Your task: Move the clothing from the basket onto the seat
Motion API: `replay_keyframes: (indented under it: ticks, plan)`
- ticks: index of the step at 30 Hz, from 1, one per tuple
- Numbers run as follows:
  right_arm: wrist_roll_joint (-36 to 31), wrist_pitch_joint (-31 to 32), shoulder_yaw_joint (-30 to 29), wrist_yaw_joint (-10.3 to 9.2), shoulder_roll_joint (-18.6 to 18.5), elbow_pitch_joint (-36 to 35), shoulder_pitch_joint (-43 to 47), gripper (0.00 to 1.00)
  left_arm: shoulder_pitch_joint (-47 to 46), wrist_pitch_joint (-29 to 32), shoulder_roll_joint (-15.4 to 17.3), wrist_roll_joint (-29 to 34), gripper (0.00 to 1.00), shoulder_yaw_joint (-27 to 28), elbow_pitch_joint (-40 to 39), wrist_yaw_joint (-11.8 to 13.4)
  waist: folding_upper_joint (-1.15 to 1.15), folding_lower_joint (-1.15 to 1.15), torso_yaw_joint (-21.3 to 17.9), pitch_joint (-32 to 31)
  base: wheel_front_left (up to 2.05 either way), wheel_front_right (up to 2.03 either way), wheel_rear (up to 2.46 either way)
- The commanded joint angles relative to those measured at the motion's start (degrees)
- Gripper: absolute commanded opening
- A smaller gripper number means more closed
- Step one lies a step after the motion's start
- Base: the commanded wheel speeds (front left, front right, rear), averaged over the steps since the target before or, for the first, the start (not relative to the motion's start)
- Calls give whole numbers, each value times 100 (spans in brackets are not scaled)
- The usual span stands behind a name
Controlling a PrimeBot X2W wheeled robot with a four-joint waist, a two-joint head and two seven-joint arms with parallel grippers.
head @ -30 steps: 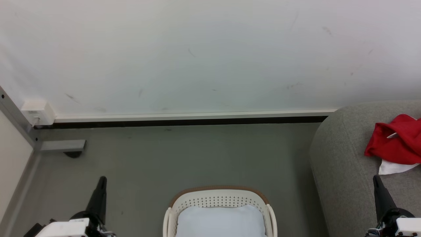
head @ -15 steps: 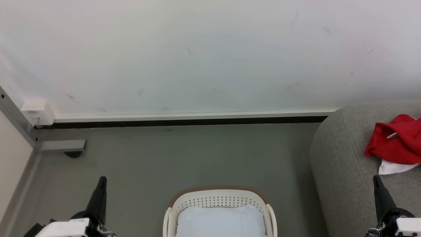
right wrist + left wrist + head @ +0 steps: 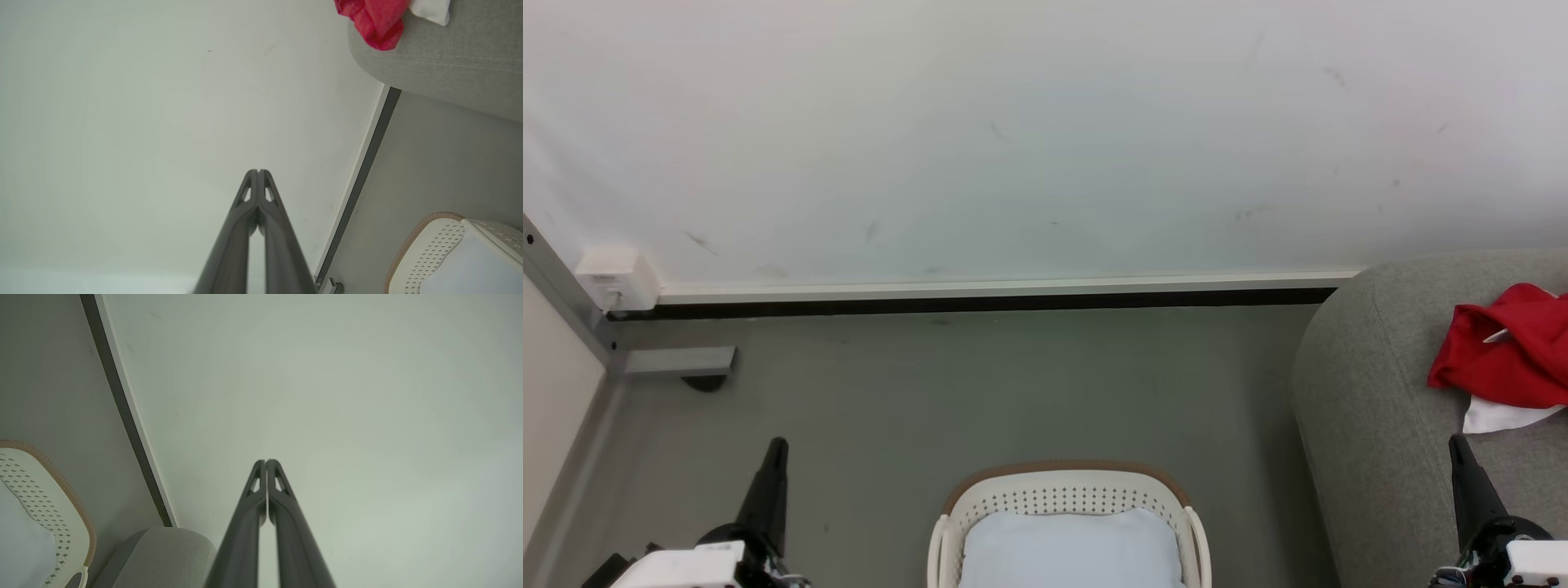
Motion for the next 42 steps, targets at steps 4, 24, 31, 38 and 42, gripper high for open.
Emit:
replay_keyframes:
  ticks: [4, 24, 31, 38, 42]
  plan:
    - [8, 16, -22, -12, -43, -26, -70, 0, -48, 21, 9, -81, 0, 10, -22, -10, 0, 0, 0, 0, 0, 0, 0]
    - [8, 16, -21, -12, -44, -26, -70, 0, -48, 20, 9, -81, 0, 10, -21, -10, 0, 0, 0, 0, 0, 0, 0]
    - [8, 15, -21, -12, -44, -26, -70, 0, -48, 20, 9, -81, 0, 10, -21, -10, 0, 0, 0, 0, 0, 0, 0]
    - [8, 15, -21, -12, -44, -26, -70, 0, -48, 20, 9, -82, 0, 10, -21, -10, 0, 0, 0, 0, 0, 0, 0]
    - [8, 15, -21, -12, -44, -26, -70, 0, -48, 20, 9, -82, 0, 9, -22, -10, 0, 0, 0, 0, 0, 0, 0]
